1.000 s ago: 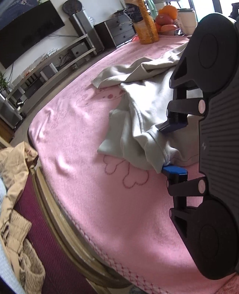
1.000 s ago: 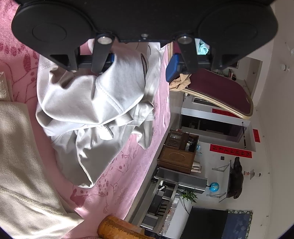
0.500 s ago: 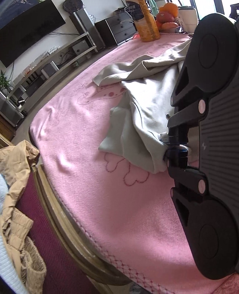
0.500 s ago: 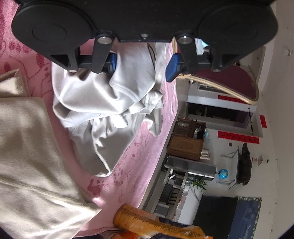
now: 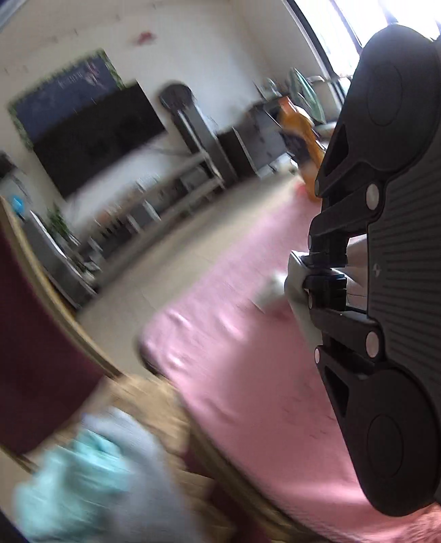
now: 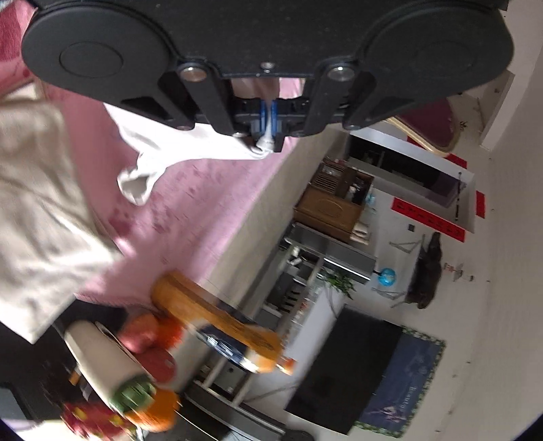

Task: Fold clothes
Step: 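Close both grippers on the grey garment and lift it high off the blanket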

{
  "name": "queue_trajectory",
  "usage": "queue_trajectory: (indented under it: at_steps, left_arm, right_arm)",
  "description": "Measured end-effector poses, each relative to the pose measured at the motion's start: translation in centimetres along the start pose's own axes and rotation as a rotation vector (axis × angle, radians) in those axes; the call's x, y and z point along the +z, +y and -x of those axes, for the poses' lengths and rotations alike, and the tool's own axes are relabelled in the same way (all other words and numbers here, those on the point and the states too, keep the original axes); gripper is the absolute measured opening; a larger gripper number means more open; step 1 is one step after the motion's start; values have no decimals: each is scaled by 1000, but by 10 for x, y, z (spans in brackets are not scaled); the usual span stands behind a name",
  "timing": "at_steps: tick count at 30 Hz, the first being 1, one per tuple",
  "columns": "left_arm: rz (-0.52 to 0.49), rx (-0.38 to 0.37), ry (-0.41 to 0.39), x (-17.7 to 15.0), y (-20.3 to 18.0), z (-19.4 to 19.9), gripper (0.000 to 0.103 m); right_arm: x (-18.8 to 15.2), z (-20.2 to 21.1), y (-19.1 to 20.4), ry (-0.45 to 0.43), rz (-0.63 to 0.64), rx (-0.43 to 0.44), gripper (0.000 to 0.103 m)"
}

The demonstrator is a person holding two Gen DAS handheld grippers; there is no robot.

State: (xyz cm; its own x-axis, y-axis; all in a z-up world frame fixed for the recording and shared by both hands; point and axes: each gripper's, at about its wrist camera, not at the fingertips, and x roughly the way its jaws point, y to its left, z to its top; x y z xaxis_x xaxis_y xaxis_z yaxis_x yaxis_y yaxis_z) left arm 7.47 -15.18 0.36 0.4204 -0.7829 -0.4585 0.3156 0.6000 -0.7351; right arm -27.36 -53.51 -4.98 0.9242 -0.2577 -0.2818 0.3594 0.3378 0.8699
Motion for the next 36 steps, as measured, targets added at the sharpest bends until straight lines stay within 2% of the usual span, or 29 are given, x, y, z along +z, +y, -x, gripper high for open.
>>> queue_trajectory:
  at_steps: [2, 5, 8, 12, 17, 19, 23, 26, 30, 33, 36]
  left_arm:
    - [-16, -88, -98, 19, -27, 37, 2]
    - [-26, -222, -224, 41, -63, 94, 2]
    - [-73, -264, -261, 41, -88, 132, 2]
    - [-105, -370, -326, 31, -101, 180, 2]
    - [-109, -421, -354, 28, -106, 202, 2]
    - [-111, -441, -365, 27, -108, 210, 2]
    - [-129, -352, -325, 34, -112, 181, 2]
    - [-150, -207, -267, 50, -106, 136, 2]
    - [-188, 0, -172, 81, -103, 42, 2]
    - [-199, 38, -184, 109, -115, 11, 2]
    - [-275, -12, -264, 106, -127, 34, 2]
  right_arm:
    - [25, 25, 45, -95, 71, 83, 3]
    - [45, 67, 97, -206, 154, 189, 3]
    - [50, 95, 127, -218, 198, 207, 3]
    - [44, 138, 145, -279, 230, 316, 3]
    - [38, 174, 158, -303, 281, 394, 3]
    - [39, 168, 159, -291, 288, 381, 3]
    - [47, 137, 160, -243, 291, 317, 3]
    - [53, 108, 160, -203, 292, 259, 3]
    - [69, 11, 150, -97, 275, 91, 3]
    - [84, -45, 156, -64, 262, 24, 3]
    - [94, -47, 183, -121, 314, 81, 3]
